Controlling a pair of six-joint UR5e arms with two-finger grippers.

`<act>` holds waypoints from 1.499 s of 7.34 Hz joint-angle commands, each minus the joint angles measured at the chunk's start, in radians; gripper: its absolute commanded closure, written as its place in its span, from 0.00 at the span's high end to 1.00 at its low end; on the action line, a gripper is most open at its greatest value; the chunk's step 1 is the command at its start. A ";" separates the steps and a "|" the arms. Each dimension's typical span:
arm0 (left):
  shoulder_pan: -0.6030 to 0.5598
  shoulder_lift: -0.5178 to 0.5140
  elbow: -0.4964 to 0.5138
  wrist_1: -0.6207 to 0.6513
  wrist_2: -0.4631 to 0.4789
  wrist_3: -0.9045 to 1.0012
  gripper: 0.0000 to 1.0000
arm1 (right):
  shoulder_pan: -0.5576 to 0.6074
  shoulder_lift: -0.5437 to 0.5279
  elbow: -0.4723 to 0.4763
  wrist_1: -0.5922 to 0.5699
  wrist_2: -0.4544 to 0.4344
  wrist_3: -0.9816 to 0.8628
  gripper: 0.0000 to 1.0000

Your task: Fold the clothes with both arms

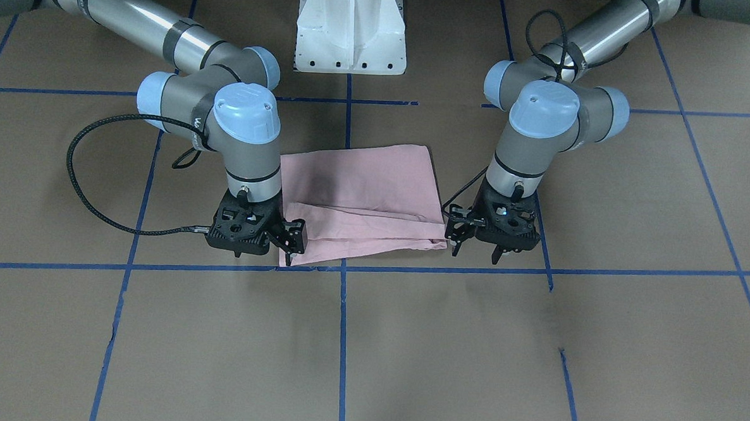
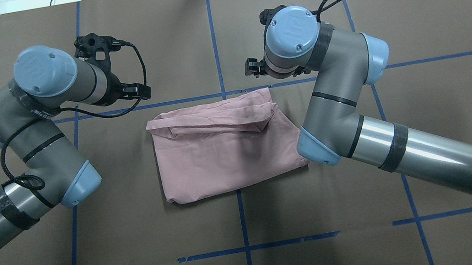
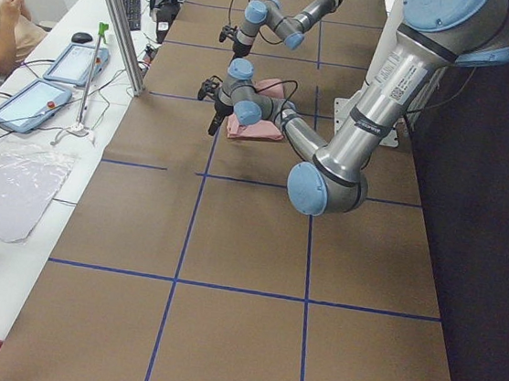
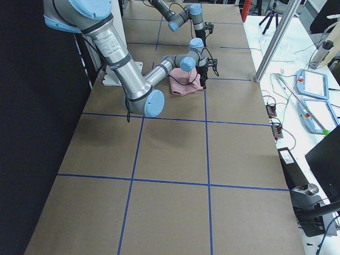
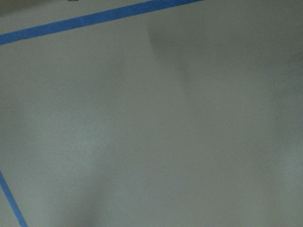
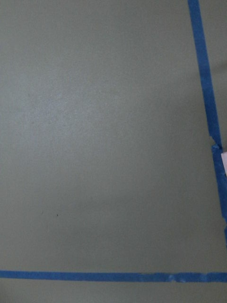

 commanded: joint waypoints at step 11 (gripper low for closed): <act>-0.672 0.457 -0.220 0.260 -0.432 0.935 1.00 | 0.765 -0.839 0.411 -0.202 0.458 -1.255 1.00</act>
